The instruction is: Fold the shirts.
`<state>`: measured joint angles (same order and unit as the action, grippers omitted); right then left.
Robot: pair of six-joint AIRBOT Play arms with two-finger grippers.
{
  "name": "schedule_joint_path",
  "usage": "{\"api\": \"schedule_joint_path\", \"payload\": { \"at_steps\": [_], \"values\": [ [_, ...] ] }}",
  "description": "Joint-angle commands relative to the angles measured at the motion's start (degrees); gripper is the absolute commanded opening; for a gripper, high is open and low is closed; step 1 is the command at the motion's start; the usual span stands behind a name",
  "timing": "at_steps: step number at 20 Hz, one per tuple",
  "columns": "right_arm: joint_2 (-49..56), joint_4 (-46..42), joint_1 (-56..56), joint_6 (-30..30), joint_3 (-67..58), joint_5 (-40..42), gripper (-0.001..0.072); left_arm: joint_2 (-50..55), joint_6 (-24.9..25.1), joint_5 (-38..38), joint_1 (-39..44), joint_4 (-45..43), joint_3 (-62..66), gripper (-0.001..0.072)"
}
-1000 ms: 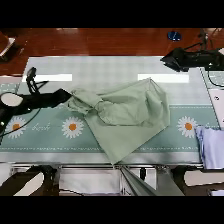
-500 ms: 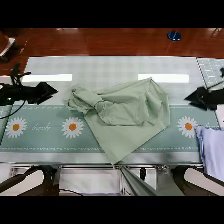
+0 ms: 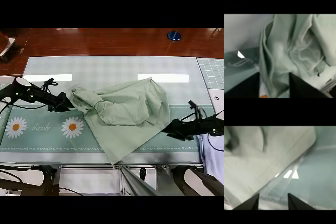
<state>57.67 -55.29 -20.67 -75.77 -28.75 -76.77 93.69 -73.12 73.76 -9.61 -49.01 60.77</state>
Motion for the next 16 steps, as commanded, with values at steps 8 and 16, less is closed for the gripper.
{"api": "schedule_joint_path", "payload": {
  "at_steps": [8, 16],
  "values": [
    [6.27, 5.68, 17.84, -6.49, 4.07, 12.76, 0.0406, 1.97, 1.99, 2.82, 1.77, -0.07, 1.18, 0.0022],
    [12.85, 9.84, 20.20, -1.31, -4.37, 17.77, 0.0020, -0.96, 2.01, 1.70, 1.66, -0.09, 1.18, 0.0022]
  ]
}}
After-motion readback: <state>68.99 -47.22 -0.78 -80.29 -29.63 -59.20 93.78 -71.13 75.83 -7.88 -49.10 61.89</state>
